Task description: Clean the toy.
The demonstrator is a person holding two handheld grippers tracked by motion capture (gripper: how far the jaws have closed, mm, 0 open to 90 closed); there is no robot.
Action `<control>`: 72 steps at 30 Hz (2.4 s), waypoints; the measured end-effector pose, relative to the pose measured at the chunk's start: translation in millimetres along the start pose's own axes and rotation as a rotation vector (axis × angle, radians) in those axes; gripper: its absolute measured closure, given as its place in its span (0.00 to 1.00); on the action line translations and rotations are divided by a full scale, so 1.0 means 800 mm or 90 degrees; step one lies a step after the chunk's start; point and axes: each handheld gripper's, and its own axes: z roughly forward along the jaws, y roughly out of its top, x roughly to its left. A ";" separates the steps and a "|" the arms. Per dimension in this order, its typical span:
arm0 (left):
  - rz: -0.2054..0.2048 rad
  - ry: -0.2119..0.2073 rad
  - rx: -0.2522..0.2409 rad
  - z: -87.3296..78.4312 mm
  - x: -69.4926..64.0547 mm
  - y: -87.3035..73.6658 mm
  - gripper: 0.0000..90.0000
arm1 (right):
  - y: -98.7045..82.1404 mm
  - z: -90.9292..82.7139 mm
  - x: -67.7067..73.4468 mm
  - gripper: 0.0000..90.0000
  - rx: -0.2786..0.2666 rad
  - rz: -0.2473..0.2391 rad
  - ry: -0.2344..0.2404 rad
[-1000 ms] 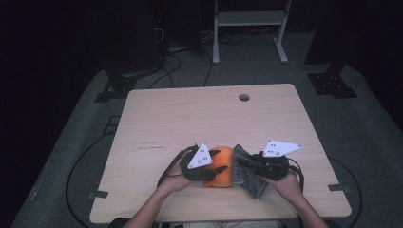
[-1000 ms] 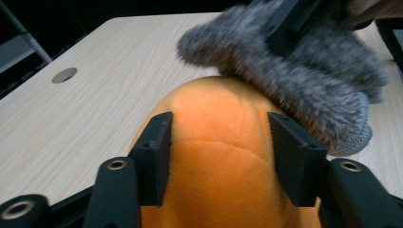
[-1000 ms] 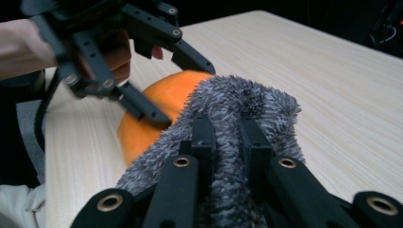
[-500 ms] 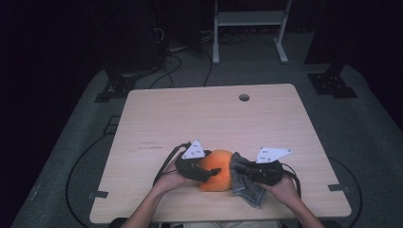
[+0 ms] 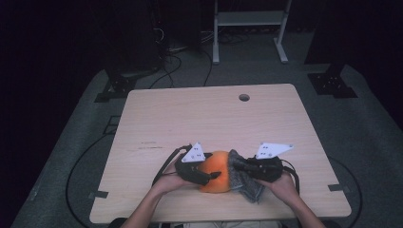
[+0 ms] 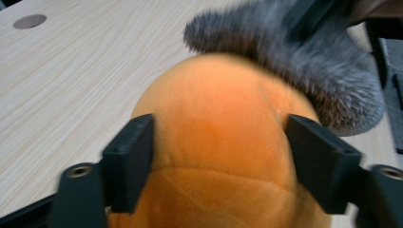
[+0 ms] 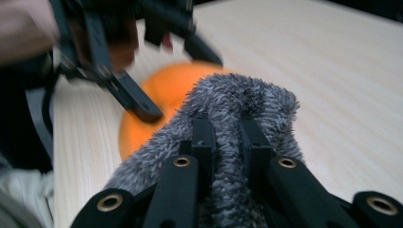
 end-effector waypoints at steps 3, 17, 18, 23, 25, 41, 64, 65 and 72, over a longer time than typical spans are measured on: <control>-0.037 0.008 0.021 -0.003 0.008 0.007 0.10 | -0.002 0.003 0.006 0.88 0.010 -0.011 0.000; 0.120 0.089 -0.052 0.001 -0.015 0.014 0.39 | 0.006 -0.024 0.017 0.88 -0.050 -0.034 -0.025; 0.123 0.092 -0.052 0.003 -0.014 0.015 0.38 | 0.007 -0.024 0.017 0.88 -0.053 -0.039 -0.032; 0.087 0.064 -0.036 0.013 -0.006 -0.001 0.34 | -0.010 -0.008 0.008 0.88 -0.021 -0.031 -0.045; 0.081 0.059 -0.036 0.012 -0.005 -0.003 0.34 | -0.017 -0.006 0.005 0.88 -0.025 -0.018 -0.041; 0.049 0.039 -0.035 0.009 -0.002 -0.004 0.22 | -0.012 -0.007 -0.003 0.88 -0.049 0.007 -0.034; 0.020 0.016 -0.038 0.005 0.001 -0.006 0.33 | -0.013 -0.016 -0.007 0.88 -0.065 0.017 -0.025; 0.020 0.016 -0.037 0.004 0.001 -0.005 0.32 | -0.010 -0.011 -0.004 0.88 -0.056 0.007 -0.025; -0.018 0.001 -0.035 -0.005 0.011 0.006 0.14 | -0.018 -0.007 0.000 0.88 -0.028 -0.010 -0.024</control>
